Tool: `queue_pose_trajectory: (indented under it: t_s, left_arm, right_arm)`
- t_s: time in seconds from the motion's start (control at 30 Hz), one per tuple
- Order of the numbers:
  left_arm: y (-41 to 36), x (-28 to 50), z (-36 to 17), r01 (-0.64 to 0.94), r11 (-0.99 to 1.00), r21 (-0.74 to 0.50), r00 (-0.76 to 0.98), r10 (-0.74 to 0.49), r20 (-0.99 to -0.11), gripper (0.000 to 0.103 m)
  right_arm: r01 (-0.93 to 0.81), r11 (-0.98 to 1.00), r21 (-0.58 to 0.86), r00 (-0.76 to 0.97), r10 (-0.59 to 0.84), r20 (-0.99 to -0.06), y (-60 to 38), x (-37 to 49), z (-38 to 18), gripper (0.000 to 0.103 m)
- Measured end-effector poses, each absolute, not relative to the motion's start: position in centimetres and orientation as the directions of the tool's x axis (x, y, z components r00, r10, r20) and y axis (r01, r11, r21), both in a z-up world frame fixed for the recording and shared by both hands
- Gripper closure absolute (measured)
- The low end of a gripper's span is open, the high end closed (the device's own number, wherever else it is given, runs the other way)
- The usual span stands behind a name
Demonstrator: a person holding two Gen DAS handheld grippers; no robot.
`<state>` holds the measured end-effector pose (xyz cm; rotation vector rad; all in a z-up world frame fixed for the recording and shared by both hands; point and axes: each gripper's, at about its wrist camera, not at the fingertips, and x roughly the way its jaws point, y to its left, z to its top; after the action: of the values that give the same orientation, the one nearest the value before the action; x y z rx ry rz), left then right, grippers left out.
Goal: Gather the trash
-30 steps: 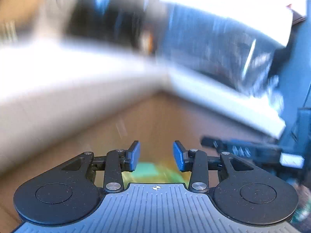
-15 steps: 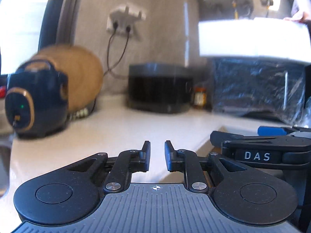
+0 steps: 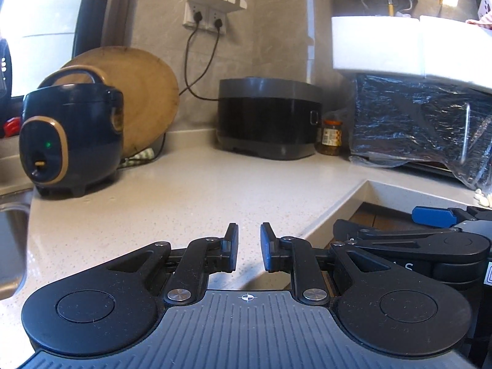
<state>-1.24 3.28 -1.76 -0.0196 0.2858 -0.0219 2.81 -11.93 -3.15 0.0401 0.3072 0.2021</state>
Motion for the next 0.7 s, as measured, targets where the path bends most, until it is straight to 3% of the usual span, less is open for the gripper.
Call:
queue_pose_trajectory:
  t_s: [0.7]
  left_arm:
    - [2.79, -1.0, -1.85, 0.024, 1.0, -0.012, 0.957, -0.027, -0.29, 0.083]
  right_arm:
    - [-0.173, 0.98, 0.096, 0.933, 0.195, -0.303, -12.65, 2.73, -3.33, 0.0]
